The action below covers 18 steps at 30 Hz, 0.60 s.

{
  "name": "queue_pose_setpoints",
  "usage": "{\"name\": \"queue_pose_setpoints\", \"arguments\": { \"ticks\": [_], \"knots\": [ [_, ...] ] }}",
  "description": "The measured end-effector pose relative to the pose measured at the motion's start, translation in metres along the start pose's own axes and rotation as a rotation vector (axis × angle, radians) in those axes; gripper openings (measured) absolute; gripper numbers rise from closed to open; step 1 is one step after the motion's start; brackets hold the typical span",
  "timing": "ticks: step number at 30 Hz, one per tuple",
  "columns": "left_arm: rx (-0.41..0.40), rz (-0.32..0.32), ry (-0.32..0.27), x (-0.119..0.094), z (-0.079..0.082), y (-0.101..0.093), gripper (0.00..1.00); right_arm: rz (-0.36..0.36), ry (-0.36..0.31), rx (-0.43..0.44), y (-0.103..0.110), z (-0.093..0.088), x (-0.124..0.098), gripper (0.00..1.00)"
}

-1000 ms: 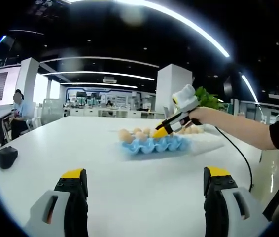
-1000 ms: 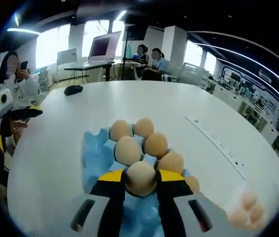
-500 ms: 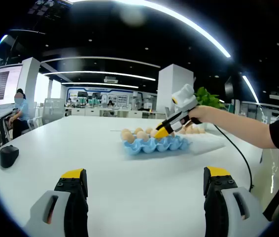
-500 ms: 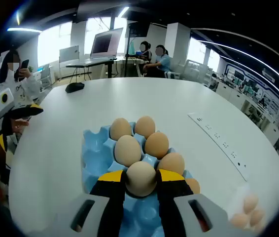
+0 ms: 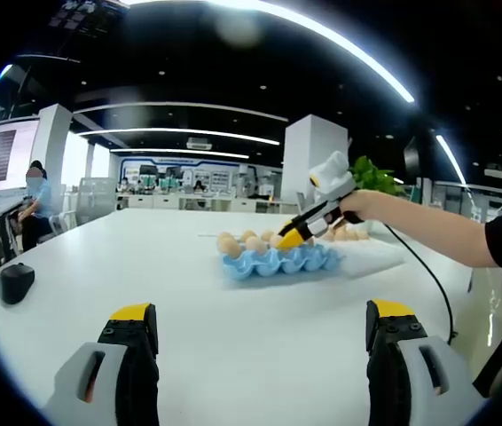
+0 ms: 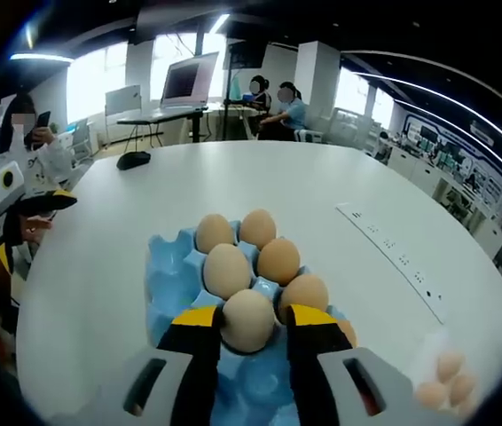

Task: Pick up the eggs on the table and place them into the egg tray on the table

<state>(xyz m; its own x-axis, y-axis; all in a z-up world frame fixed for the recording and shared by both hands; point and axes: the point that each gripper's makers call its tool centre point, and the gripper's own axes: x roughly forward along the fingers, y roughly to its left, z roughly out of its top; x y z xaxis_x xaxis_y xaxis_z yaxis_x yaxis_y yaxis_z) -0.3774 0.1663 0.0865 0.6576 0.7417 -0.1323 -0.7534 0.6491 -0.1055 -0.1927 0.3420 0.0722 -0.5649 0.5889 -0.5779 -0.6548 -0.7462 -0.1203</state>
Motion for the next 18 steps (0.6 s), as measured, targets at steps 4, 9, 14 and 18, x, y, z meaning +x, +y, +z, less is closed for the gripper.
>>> {"name": "queue_pose_setpoints", "arguments": {
  "ticks": [4, 9, 14, 18],
  "knots": [
    [0.004, -0.002, -0.002, -0.001, 0.002, -0.002, 0.99, -0.041, -0.091, -0.025, -0.003, 0.018, -0.018, 0.56],
    [0.007, -0.007, -0.005, -0.002, 0.003, -0.005, 0.99, -0.092, -0.16, -0.061, 0.0, 0.026, -0.048, 0.77],
    [0.011, -0.011, -0.001, -0.002, 0.004, -0.009, 0.99, -0.173, -0.255, -0.05, 0.011, 0.027, -0.093, 0.85],
    [0.015, -0.012, -0.009, -0.002, 0.007, -0.011, 0.99, -0.238, -0.361, -0.015, 0.017, 0.025, -0.138, 0.92]
  ]
}}
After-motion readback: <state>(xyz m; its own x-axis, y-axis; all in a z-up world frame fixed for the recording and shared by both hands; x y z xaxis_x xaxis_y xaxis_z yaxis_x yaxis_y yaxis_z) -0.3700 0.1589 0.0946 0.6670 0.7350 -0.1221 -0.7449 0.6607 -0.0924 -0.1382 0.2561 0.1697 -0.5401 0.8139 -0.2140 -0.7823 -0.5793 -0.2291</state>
